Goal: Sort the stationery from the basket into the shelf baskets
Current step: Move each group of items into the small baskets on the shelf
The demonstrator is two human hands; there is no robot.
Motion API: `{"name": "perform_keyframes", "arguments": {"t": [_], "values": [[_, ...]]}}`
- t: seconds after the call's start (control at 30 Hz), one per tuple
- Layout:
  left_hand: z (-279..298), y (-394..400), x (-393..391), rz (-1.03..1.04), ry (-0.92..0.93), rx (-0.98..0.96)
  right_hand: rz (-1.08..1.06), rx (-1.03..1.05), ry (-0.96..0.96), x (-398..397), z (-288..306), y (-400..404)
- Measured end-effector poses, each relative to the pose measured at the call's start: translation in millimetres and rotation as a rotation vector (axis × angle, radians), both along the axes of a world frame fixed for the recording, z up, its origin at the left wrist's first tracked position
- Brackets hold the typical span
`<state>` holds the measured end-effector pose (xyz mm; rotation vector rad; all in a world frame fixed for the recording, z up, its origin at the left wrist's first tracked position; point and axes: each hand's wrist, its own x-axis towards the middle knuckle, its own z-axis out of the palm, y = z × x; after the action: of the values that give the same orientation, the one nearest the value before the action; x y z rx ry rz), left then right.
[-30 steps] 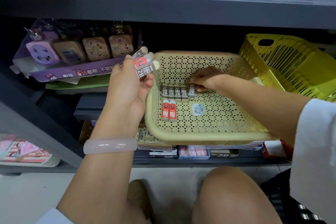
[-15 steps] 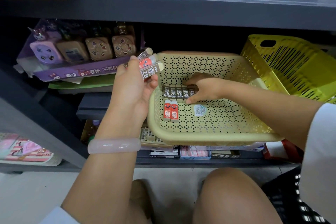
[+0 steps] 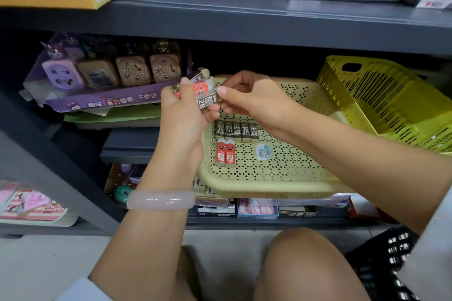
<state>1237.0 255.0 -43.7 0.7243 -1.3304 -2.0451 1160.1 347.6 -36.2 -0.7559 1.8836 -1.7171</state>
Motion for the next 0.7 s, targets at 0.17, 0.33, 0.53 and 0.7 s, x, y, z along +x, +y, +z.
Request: {"name": "perform_keyframes", "arguments": {"t": [0.17,0.33,0.53,0.7], "values": [[-3.5,2.8,-2.7,0.025,-0.049,-0.174,-0.023,-0.062,-0.045,2.1,-3.7,2.3],[-5.4,-2.4,-3.5,0.059,-0.05,-0.114,-0.197,-0.096,-0.052,-18.5,2.3,6.5],[-4.1,-7.6,-0.2,0.064,-0.04,-0.041,-0.197,0.742,0.299,-72.4,-12.0,35.3],[-3.5,-5.7,-0.9,0.034,-0.036,-0.024,-0.098,0.916,0.328,-88.6,-41.8,32.2]]}}
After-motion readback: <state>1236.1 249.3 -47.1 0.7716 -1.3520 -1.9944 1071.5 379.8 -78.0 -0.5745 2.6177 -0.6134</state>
